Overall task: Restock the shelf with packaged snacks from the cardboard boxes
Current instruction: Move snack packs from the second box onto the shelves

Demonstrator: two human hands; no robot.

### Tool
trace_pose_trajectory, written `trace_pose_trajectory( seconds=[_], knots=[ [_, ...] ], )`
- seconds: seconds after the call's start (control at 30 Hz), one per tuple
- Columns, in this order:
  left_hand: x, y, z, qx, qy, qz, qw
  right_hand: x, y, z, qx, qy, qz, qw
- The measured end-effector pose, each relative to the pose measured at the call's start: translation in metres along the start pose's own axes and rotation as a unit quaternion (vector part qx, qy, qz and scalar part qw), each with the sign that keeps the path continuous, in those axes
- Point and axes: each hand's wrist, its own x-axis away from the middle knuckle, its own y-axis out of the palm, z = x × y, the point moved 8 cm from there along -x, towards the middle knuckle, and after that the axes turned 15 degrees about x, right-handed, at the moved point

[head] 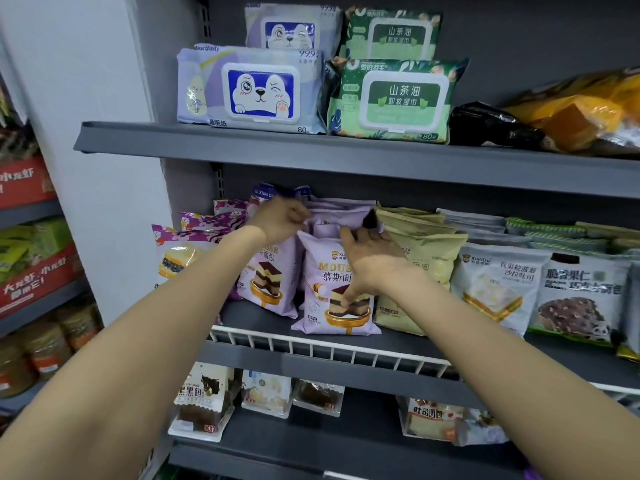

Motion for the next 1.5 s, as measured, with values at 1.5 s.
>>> trace_pose_trajectory(
  seconds=[1.5],
  knots=[
    [-0.09,0.054,0.025,0.027,0.085,-0.113,0.99,-0.008,-0.001,-0.002,0.001,0.015,-0.031,0.999]
  ],
)
